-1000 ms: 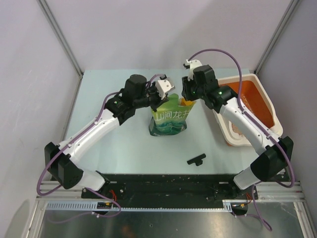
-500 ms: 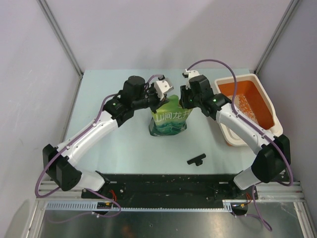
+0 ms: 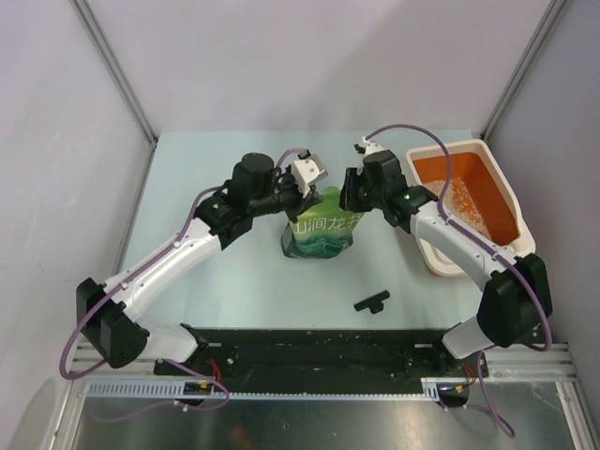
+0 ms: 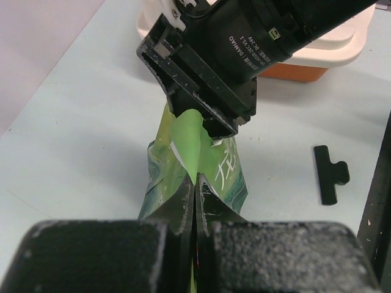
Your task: Fill the litter box with clean litter
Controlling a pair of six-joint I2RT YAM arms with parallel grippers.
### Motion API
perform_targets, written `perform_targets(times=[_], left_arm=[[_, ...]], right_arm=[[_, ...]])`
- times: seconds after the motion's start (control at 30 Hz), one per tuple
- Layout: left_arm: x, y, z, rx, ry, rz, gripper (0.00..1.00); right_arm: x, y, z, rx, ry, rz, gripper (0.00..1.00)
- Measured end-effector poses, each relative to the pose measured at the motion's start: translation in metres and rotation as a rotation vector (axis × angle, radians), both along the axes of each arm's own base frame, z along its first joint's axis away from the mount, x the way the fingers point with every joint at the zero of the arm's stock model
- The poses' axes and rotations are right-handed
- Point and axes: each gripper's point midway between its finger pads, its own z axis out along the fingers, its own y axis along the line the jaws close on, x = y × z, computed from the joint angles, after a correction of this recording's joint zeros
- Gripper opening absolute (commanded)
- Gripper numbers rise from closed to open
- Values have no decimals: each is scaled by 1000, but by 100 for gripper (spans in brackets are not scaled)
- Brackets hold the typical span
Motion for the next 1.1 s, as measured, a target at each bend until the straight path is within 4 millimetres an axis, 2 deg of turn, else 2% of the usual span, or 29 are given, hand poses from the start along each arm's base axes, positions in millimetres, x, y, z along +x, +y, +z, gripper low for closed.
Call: perform_targets(times=[0.17, 0.33, 0.53, 0.87, 1.1], left_arm=[[-1, 4, 2, 8, -21, 5, 0], [-1, 5, 0, 17, -22, 9, 0], [4, 7, 1, 24, -39, 32, 0], [19, 14, 2, 74, -121, 80, 0], [25, 17, 2, 138, -209, 63, 0]], right_arm=[[-3, 1, -5, 98, 35, 17, 0], [-2, 4, -5, 280, 101, 21, 0], [4, 3, 13, 514, 188, 34, 0], [22, -18, 35, 789, 304, 7, 0], [24, -34, 30, 955, 364, 4, 0]])
